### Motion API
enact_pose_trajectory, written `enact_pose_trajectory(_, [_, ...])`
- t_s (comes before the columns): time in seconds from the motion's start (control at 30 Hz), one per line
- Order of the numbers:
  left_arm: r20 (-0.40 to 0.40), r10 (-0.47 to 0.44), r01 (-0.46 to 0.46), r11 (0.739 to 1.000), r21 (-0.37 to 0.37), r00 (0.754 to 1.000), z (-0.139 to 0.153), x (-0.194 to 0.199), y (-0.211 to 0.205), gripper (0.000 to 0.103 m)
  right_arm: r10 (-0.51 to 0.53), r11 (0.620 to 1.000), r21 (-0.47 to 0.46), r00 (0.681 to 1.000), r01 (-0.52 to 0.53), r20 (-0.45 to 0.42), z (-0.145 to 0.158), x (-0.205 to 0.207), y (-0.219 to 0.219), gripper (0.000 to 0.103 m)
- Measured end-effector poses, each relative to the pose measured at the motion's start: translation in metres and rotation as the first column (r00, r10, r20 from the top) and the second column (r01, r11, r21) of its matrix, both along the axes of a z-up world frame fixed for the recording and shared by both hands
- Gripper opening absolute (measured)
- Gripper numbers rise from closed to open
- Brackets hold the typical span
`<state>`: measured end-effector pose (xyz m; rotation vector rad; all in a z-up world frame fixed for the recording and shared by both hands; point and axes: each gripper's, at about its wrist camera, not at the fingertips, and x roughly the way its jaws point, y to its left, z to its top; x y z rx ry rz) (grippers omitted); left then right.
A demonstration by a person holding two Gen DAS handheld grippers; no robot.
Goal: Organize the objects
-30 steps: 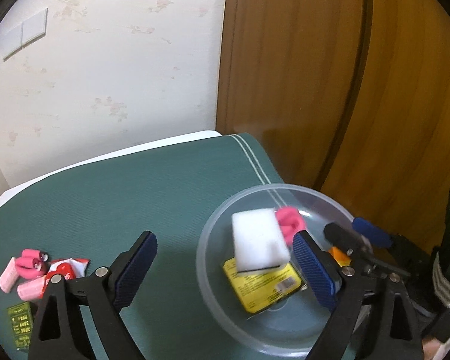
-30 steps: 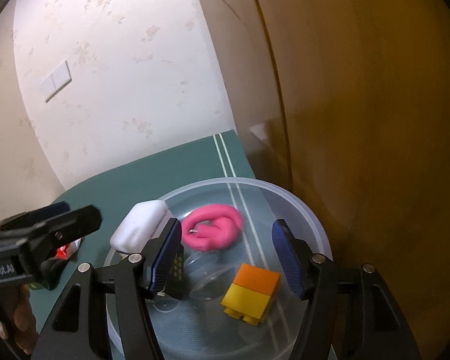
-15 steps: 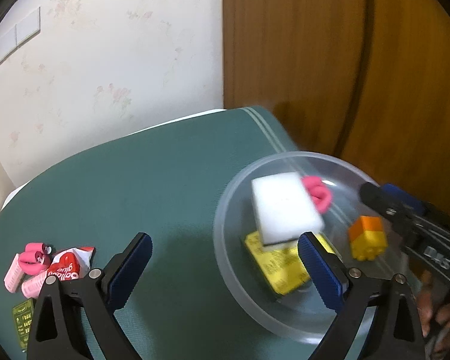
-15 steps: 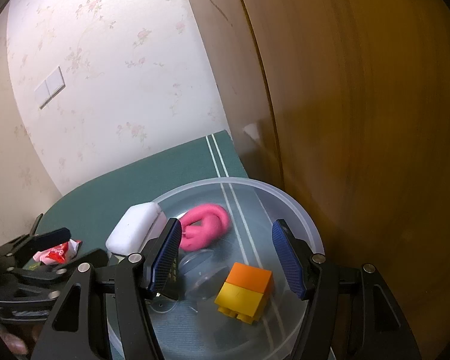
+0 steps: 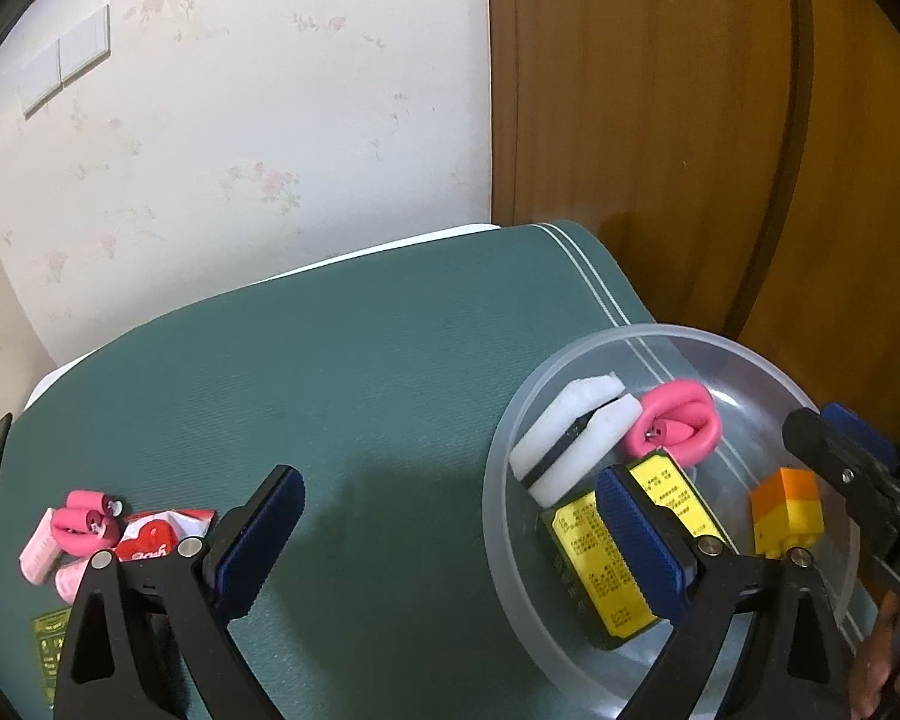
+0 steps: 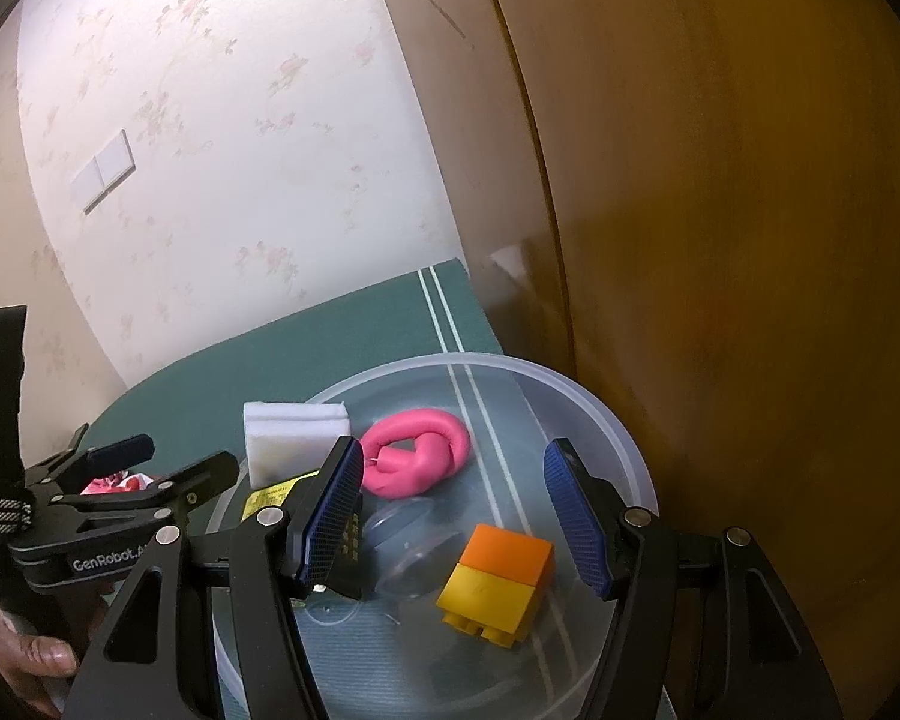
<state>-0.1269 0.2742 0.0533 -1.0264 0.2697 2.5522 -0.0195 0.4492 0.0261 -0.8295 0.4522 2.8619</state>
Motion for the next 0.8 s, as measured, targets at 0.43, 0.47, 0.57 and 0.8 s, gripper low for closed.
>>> enact_pose_trajectory(0.43, [-0.079,0.039,-0.042,0.998,-0.046,0.996,0.013,0.024,-0.016,0.102,-0.015,1.0,0.001,1.0,0.015,0.007,-0.004,-0.001,0.002,0.065])
enact_pose_trajectory(0.47, [-0.083,0.044,-0.048,0.998,-0.049,0.996,0.014,0.026,-0.019,0.102,-0.016,1.0,0.002,1.0,0.016,0.007,-0.005,-0.001,0.003,0.065])
enact_pose_trajectory(0.57, [-0.091,0.057,-0.062,0.997,-0.05,0.994,0.016,0.029,-0.027,0.102,-0.021,1.0,0.002,1.0,0.021,0.01,-0.005,-0.003,0.006,0.065])
enact_pose_trajectory(0.8, [-0.105,0.087,-0.092,0.995,-0.042,0.991,0.022,0.034,-0.049,0.102,-0.042,0.999,-0.021,0.999,0.042,0.011,-0.007,-0.002,0.014,0.065])
